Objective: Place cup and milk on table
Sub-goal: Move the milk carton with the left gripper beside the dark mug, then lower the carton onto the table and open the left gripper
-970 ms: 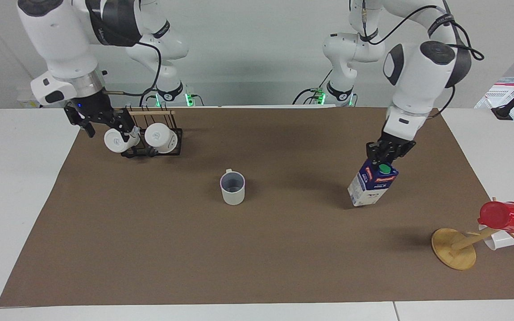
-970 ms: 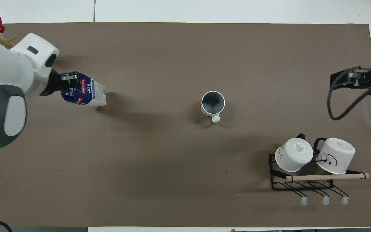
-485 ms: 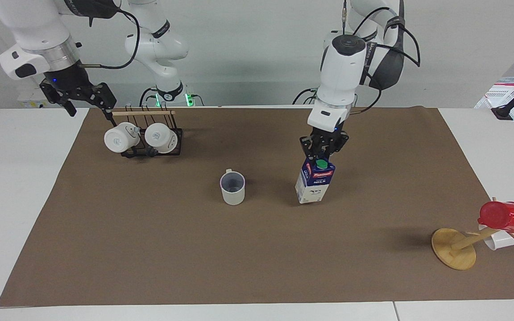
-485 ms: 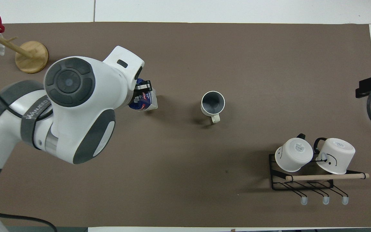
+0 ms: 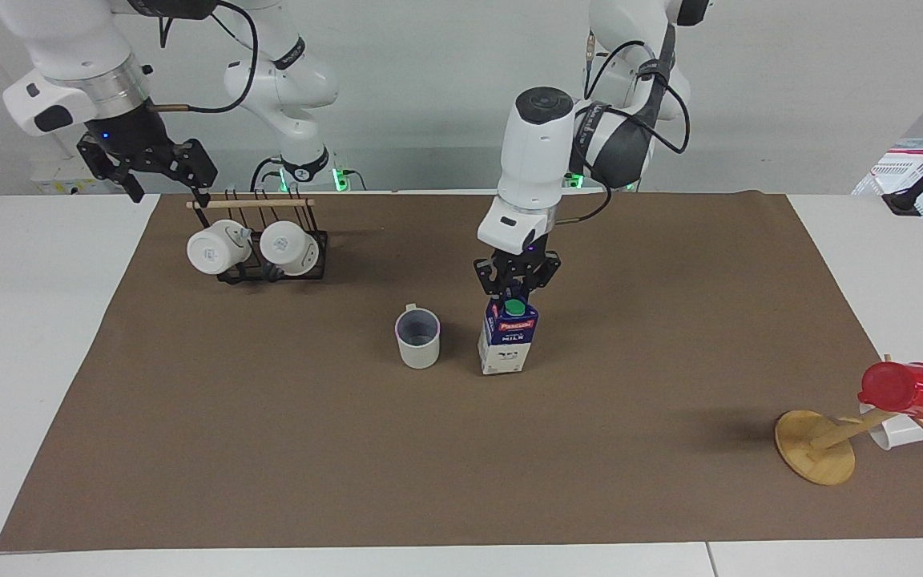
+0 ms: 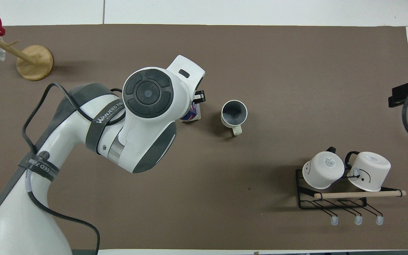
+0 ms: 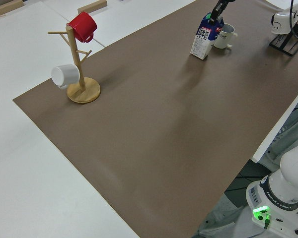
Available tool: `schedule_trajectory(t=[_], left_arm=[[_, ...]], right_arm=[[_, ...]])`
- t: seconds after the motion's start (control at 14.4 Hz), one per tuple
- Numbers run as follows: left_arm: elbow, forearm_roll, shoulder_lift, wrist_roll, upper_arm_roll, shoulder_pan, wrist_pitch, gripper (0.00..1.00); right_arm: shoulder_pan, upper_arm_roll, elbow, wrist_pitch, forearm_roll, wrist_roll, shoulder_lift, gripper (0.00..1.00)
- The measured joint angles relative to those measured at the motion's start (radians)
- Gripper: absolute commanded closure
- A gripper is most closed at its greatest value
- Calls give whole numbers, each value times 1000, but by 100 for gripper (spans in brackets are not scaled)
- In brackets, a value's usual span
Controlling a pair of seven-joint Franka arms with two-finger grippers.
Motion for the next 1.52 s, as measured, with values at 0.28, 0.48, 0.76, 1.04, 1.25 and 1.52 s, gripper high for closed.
schedule_trajectory(t=[0.28,0.48,0.76,1.04,1.25,1.52], left_arm=[[5,0,14,-3,0,-25,11,100],[5,0,16,-3,0,-32,15,100],[5,0,16,-3,0,-46,27,100],[5,0,17,-9,0,-62,27,100],[5,0,18,-11,0,-65,27,100],[5,0,23,-11,0,-67,27,33]], right_arm=[[10,1,-1,-1,0,0,8,0],[10,2,-1,-1,0,0,9,0],[9,2,-1,-2,1,0,9,0],[7,1,-1,-2,1,0,9,0],[8,1,-1,-2,1,0,9,0],[7,1,-1,-2,1,0,9,0]])
